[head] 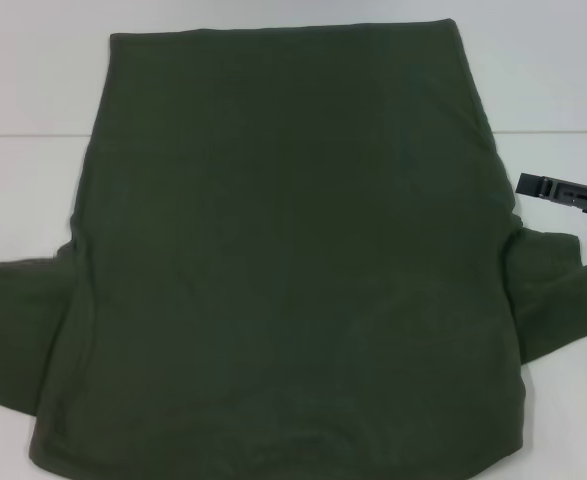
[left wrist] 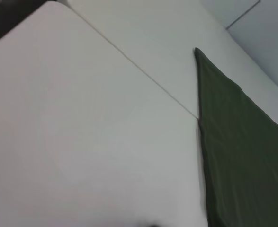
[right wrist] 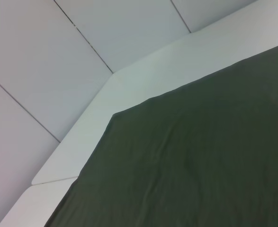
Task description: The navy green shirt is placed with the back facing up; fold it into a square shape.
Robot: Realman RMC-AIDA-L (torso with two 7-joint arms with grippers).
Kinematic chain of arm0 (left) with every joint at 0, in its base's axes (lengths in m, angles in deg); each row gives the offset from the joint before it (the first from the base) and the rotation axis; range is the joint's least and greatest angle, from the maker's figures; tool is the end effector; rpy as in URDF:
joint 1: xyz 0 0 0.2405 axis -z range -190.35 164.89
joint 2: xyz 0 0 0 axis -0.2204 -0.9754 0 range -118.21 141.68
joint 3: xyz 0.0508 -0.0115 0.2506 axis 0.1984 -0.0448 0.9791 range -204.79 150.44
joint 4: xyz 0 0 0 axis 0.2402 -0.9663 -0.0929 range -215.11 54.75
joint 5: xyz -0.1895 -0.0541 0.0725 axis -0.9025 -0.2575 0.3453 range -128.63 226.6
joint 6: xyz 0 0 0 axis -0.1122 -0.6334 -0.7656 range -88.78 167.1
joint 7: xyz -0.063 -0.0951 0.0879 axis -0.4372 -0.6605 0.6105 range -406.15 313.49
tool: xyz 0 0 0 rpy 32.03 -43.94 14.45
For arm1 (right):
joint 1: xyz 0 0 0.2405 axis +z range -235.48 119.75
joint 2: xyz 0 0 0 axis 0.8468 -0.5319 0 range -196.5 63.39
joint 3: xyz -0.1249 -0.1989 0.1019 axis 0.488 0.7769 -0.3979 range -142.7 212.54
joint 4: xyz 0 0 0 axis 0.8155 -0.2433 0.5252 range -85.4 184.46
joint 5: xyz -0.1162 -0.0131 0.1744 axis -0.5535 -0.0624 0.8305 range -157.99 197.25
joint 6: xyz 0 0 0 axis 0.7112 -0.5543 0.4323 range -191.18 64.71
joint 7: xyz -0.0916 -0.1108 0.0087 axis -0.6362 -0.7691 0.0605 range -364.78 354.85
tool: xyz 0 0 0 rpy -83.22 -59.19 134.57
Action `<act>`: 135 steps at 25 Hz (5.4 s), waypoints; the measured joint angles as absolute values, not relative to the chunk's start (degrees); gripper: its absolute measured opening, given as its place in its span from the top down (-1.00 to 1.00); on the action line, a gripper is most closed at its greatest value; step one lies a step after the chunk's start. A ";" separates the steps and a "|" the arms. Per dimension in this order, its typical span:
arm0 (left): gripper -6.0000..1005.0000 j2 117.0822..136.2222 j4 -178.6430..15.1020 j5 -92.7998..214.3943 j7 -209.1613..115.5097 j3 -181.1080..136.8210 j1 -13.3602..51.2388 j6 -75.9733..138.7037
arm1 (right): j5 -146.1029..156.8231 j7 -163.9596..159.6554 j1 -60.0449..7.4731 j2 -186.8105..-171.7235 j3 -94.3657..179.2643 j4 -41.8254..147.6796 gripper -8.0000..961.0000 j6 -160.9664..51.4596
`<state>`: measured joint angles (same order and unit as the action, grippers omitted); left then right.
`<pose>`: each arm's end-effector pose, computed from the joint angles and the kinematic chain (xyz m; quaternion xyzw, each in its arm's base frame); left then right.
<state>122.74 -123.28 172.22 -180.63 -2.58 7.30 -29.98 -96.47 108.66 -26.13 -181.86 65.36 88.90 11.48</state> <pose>-0.4056 0.3120 0.1245 -0.5958 -0.6795 -0.2565 0.3429 0.2996 0.3773 0.0611 -0.7838 0.4978 0.2801 0.2438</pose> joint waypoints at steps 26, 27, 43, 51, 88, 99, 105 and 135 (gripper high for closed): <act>0.97 129.24 -126.73 177.94 -191.15 1.93 20.07 -42.68 | -96.48 108.83 -26.14 -181.86 65.34 88.91 -0.97 12.61; 0.97 129.35 -125.76 177.95 -190.96 2.57 20.47 -41.48 | -96.48 108.83 -26.15 -181.86 65.33 88.91 -0.97 12.62; 0.48 125.85 -119.98 168.32 -180.02 1.93 17.96 -50.38 | -96.12 109.09 -27.38 -181.60 65.33 88.91 -0.97 12.73; -0.27 125.47 -119.95 169.26 -180.34 1.87 12.65 -41.21 | -96.05 109.12 -27.36 -181.60 65.33 88.91 -0.97 12.80; -0.77 128.91 -113.20 169.09 -175.55 2.84 17.26 -34.60 | -95.95 109.02 -27.91 -181.60 64.66 88.91 -0.97 14.07; -0.77 126.79 -113.01 163.78 -164.71 1.09 14.37 -45.97 | -96.69 111.94 -29.69 -177.92 64.78 89.59 -0.97 18.50; -0.77 126.71 -115.24 163.23 -158.10 -1.00 10.68 -53.02 | -105.14 125.90 -28.17 -171.87 65.24 90.69 -0.97 22.97; -0.77 128.16 -115.13 159.76 -157.84 -2.92 10.64 -55.45 | -125.52 125.60 -20.52 -177.53 74.44 95.05 -0.97 12.64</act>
<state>128.16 -115.13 159.76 -157.84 -2.92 10.64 -55.45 -125.52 125.60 -20.52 -177.53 74.44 95.05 12.64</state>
